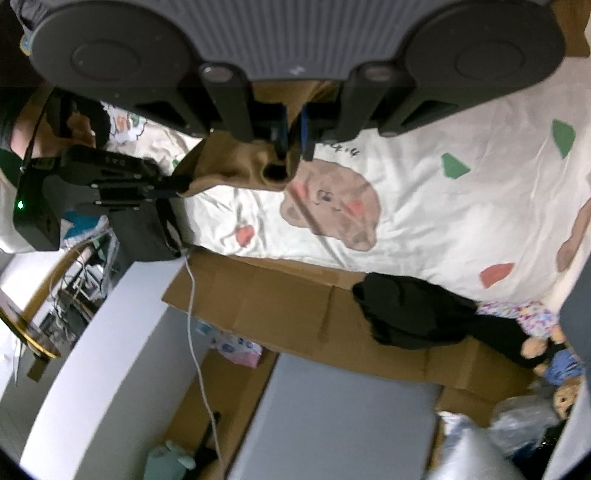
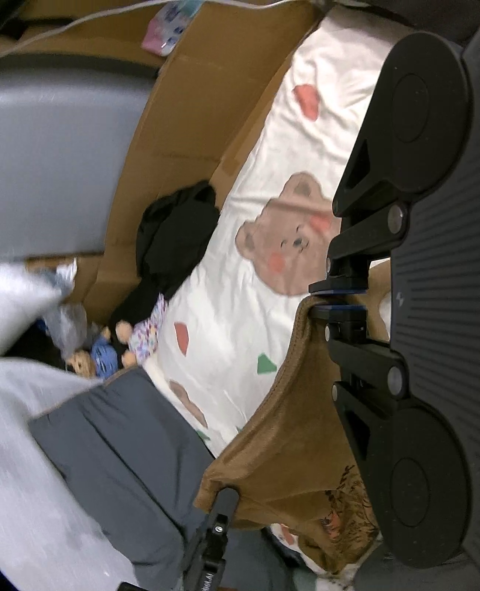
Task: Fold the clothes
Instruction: 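Lift the brown garment with both grippers, spreading it between them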
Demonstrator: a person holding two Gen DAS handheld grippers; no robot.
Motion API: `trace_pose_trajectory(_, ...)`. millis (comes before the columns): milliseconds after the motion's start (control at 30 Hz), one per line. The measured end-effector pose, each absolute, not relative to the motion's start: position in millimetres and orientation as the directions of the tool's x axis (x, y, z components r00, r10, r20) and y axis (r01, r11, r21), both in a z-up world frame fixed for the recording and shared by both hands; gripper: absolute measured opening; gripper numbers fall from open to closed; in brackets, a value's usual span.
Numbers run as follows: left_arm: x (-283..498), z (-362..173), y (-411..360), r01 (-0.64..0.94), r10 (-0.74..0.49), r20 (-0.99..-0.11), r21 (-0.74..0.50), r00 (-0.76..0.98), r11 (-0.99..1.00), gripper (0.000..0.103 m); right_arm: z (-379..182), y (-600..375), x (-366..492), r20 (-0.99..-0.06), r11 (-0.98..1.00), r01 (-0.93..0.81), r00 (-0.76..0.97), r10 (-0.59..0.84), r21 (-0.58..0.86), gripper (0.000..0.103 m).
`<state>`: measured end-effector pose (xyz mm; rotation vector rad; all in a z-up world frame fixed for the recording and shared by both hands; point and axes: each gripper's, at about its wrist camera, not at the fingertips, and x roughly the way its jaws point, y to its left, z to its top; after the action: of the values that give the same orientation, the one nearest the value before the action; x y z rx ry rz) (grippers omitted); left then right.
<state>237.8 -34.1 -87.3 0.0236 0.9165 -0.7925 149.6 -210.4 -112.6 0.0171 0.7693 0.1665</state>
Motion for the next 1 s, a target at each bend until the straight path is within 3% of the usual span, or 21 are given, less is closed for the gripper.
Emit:
trace_pose_trajectory(500, 242.0, -109.6, -139.4, 0.725, -0.606, -0.767, -0.292, 0.212, 0.624, 0.007, -133.6, -304.4, 124.0, -0.706, 0.993, 0.057, 0.707, 0.035, 0.107, 0.005)
trace_pose_trajectory(1000, 217.3, -174.4, -208.5, 0.736, -0.560, -0.826, -0.345, 0.056, 0.582, 0.008, -171.3, -329.5, 98.1, -0.756, 0.982, 0.133, 0.655, 0.016, 0.136, 0.005)
